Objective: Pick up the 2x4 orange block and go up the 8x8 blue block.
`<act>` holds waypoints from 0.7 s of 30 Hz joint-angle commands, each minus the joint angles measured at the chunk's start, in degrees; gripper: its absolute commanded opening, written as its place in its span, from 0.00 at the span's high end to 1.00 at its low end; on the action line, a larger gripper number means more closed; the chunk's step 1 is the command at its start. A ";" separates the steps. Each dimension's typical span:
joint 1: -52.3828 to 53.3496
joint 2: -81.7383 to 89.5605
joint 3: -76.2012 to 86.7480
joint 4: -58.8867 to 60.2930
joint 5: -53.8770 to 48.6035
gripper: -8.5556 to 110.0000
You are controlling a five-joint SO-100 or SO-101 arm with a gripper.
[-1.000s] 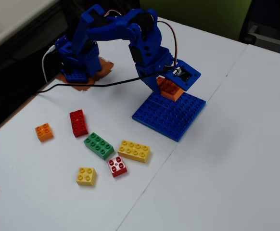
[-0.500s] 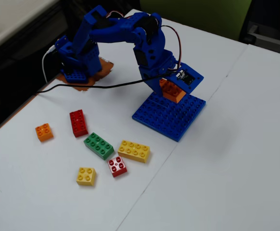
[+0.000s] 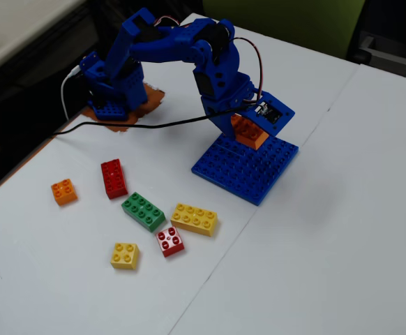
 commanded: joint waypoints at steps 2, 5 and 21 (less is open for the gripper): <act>-0.09 0.79 -1.05 0.44 -0.18 0.93; -0.09 0.79 -1.05 0.44 -0.18 0.93; 0.18 0.79 -0.53 0.62 -0.09 0.93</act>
